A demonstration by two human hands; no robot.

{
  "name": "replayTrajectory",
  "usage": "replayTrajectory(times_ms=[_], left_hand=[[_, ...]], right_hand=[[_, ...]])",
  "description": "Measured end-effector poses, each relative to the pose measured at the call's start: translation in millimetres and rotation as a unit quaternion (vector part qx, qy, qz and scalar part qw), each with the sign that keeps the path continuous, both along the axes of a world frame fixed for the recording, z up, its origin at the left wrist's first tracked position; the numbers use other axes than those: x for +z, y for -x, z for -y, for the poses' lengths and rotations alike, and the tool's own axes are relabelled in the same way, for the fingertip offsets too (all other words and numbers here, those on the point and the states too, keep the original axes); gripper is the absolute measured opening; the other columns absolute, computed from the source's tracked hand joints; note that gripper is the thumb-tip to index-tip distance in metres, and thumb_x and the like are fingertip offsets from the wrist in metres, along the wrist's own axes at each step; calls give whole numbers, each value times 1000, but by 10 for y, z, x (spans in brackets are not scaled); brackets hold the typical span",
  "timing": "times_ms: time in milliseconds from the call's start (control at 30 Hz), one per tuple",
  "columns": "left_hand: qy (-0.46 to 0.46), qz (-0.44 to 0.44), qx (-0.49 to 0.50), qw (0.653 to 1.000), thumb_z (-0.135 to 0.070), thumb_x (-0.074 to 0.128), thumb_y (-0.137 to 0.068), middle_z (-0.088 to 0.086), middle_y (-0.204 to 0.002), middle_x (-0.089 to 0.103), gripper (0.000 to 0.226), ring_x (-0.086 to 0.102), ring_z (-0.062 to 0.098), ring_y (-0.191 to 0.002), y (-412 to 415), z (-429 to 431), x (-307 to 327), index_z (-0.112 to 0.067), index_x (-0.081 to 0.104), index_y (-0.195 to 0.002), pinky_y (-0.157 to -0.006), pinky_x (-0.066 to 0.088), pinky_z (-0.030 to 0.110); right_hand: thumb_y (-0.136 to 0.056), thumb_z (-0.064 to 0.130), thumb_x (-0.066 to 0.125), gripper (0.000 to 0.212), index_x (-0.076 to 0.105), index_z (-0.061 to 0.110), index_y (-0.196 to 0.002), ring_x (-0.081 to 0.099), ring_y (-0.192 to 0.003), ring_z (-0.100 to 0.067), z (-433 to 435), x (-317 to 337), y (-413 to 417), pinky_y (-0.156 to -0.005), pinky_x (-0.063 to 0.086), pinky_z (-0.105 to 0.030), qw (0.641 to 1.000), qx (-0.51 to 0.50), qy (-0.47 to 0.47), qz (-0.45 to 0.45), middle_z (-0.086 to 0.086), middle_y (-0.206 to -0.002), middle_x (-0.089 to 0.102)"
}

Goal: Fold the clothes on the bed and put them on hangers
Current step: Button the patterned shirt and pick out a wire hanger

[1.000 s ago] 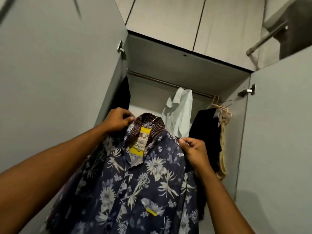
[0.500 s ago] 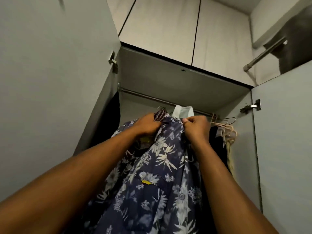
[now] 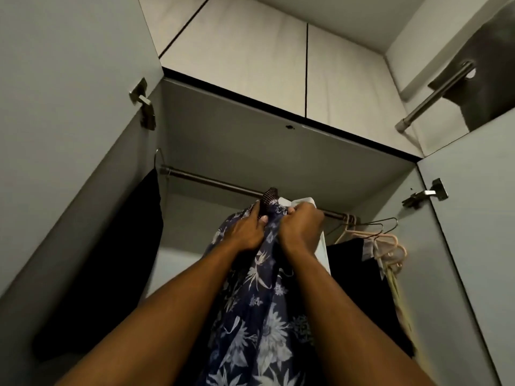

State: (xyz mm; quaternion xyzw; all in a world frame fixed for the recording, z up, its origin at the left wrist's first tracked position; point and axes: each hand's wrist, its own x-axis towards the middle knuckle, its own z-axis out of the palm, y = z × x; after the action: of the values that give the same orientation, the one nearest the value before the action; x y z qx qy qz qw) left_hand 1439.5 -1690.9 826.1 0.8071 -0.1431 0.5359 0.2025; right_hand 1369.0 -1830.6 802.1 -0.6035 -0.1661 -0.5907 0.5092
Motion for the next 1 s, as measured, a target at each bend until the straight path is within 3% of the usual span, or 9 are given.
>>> replayTrajectory(times_ms=[100, 200, 300, 500, 600, 700, 767, 867, 1000], left_hand=[[-23, -28, 15, 999, -40, 27, -110, 15, -164, 30, 58, 37, 38, -145, -353, -62, 136, -32, 6, -163, -117, 32, 42], [-30, -50, 18, 998, -36, 28, -111, 13, -165, 27, 55, 34, 37, -147, -633, -87, 364, -30, 12, -163, -117, 31, 40], [-17, -55, 18, 998, -44, 28, -110, 18, -161, 35, 54, 40, 39, -143, -832, -87, 579, -30, 19, -161, -115, 36, 45], [-1, -92, 2, 996, -53, 29, -107, 16, -160, 36, 60, 40, 38, -143, -1157, -114, 906, -28, 22, -161, -116, 35, 49], [14, -108, -20, 994, -50, 28, -109, 15, -162, 32, 61, 36, 36, -146, -1269, -139, 962, -17, 26, -160, -118, 32, 46], [31, -115, -22, 993, -50, 27, -109, 12, -163, 33, 59, 36, 33, -146, -1301, -112, 965, -18, 32, -158, -119, 31, 42], [28, -124, -2, 992, -45, 27, -110, 12, -162, 35, 54, 37, 32, -145, -1307, -97, 904, -19, 36, -157, -115, 31, 36], [11, -125, 6, 992, -47, 26, -110, 12, -161, 36, 53, 39, 33, -144, -1337, -88, 743, -22, 40, -155, -114, 32, 38], [22, -120, -6, 993, -48, 19, -110, 11, -164, 31, 55, 33, 34, -148, -1403, -117, 589, -24, 35, -157, -120, 27, 44]], right_hand=[[-99, 7, 59, 10, 67, 6, -94, 60, -82, -25, -121, 67, -319, -68, 40, -29, 1000, 6, -1, -19, -10, -101, 70], [-100, 9, 57, 19, 61, 12, -82, 65, -85, -26, -190, 238, -654, -61, 40, -27, 1000, 7, -12, -22, -4, -90, 68], [-96, 8, 62, 8, 69, 6, -96, 68, -91, -31, -223, 437, -850, -65, 41, -31, 998, -48, 36, 5, -13, -100, 72], [-96, 2, 61, 13, 71, 2, -104, 69, -99, -35, -243, 810, -1063, -68, 42, -33, 993, -87, 82, 21, -17, -107, 72], [-96, 3, 64, 8, 71, 6, -93, 70, -90, -33, -236, 948, -1120, -65, 42, -32, 990, -100, 87, 38, -13, -94, 71], [-97, 1, 60, 14, 68, 8, -88, 64, -81, -29, -130, 1036, -1091, -66, 43, -31, 987, -113, 110, 34, -7, -83, 59], [-97, 0, 57, 14, 70, 4, -100, 57, -82, -29, -35, 1062, -1069, -71, 43, -32, 984, -111, 138, 10, -10, -92, 61], [-97, 5, 61, 19, 70, 1, -113, 66, -101, -35, 21, 1002, -1026, -76, 45, -35, 978, -115, 174, -18, -16, -115, 69], [-94, 7, 66, 19, 71, -1, -111, 67, -102, -36, 26, 889, -1001, -75, 46, -34, 978, -101, 180, -26, -20, -115, 70]])
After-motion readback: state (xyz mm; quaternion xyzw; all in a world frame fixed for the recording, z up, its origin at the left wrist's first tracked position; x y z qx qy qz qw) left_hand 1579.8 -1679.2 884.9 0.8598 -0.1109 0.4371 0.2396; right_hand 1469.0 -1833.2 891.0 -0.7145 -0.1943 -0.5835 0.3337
